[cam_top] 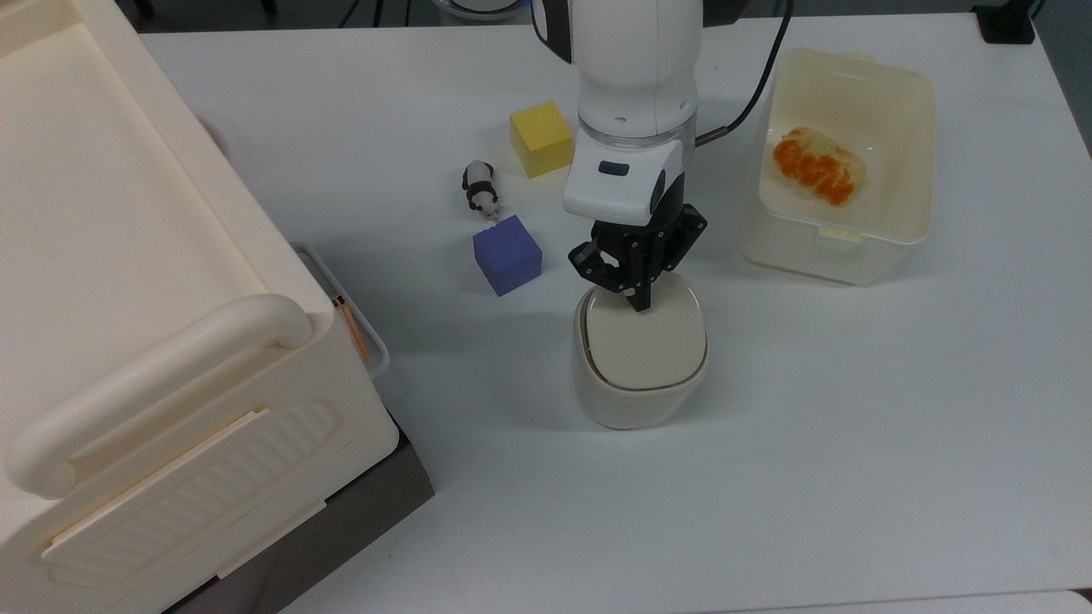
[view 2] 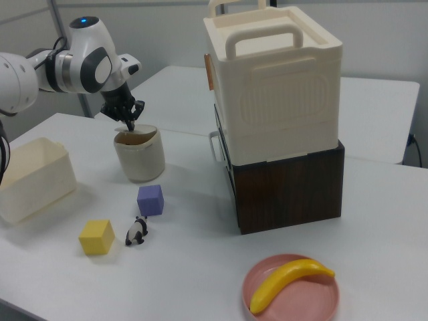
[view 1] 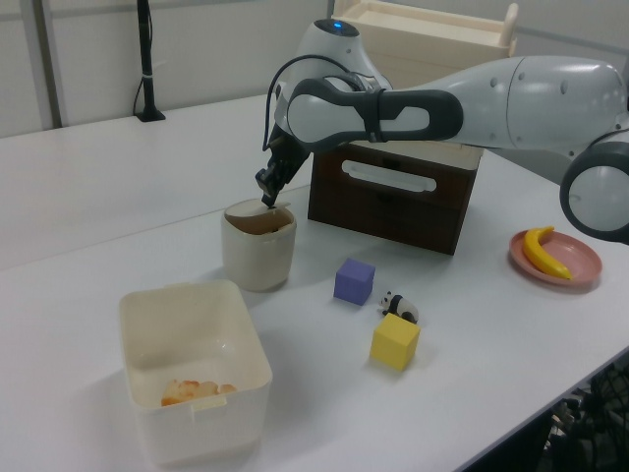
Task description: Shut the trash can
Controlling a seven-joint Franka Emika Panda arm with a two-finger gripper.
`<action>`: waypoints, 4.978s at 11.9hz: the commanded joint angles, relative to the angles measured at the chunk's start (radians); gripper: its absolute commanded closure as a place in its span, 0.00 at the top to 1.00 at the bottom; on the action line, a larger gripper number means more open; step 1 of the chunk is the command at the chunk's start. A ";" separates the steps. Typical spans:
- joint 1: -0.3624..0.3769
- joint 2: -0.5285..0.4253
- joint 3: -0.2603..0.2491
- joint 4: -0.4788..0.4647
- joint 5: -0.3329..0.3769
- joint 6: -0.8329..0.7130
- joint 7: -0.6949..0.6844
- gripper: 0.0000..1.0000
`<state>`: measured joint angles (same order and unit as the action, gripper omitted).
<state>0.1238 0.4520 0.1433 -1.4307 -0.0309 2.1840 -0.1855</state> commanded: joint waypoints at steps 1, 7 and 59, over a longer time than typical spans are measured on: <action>0.013 -0.045 -0.008 -0.051 -0.018 -0.041 0.031 0.00; 0.013 -0.055 -0.004 -0.083 -0.027 -0.040 0.029 0.00; -0.027 -0.384 -0.080 -0.013 -0.084 -0.705 0.163 1.00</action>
<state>0.0853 0.1120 0.0663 -1.4067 -0.1057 1.4829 -0.0047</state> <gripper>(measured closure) 0.000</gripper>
